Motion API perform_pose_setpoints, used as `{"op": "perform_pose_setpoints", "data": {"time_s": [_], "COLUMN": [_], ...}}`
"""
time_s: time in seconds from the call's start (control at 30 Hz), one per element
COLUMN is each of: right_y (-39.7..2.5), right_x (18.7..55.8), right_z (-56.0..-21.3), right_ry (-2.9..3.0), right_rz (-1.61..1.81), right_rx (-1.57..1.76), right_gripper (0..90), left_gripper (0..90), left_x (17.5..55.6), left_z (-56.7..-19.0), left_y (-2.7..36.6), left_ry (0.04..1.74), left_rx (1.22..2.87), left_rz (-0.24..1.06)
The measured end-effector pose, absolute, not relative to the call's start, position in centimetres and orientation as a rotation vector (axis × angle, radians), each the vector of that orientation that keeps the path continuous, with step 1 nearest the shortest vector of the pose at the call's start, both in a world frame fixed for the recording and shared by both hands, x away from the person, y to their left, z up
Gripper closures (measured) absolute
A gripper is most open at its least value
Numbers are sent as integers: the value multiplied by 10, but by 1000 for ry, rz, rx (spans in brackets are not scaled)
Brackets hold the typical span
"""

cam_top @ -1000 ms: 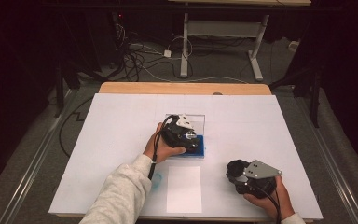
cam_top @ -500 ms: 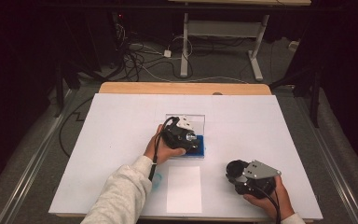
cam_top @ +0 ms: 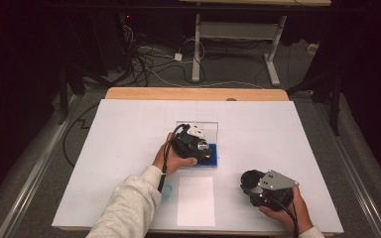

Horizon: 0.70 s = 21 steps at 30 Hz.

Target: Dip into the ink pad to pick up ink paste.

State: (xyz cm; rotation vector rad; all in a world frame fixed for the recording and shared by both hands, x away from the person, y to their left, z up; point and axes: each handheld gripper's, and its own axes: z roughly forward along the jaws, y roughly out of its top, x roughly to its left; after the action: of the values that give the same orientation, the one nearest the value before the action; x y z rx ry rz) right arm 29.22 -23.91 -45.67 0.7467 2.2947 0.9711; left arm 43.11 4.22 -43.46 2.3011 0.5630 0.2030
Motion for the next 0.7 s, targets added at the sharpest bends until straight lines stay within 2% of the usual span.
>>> {"op": "perform_pose_setpoints", "data": {"time_s": [0.7], "right_y": [-237], "right_x": [292], "right_z": [-458], "right_ry": [2313], "right_rz": [963], "right_rx": [743], "right_gripper": [383], "left_gripper": [546], "left_x": [430], "left_z": [-430], "left_y": [37], "left_ry": [540], "left_rx": [2369], "left_rz": [241]}}
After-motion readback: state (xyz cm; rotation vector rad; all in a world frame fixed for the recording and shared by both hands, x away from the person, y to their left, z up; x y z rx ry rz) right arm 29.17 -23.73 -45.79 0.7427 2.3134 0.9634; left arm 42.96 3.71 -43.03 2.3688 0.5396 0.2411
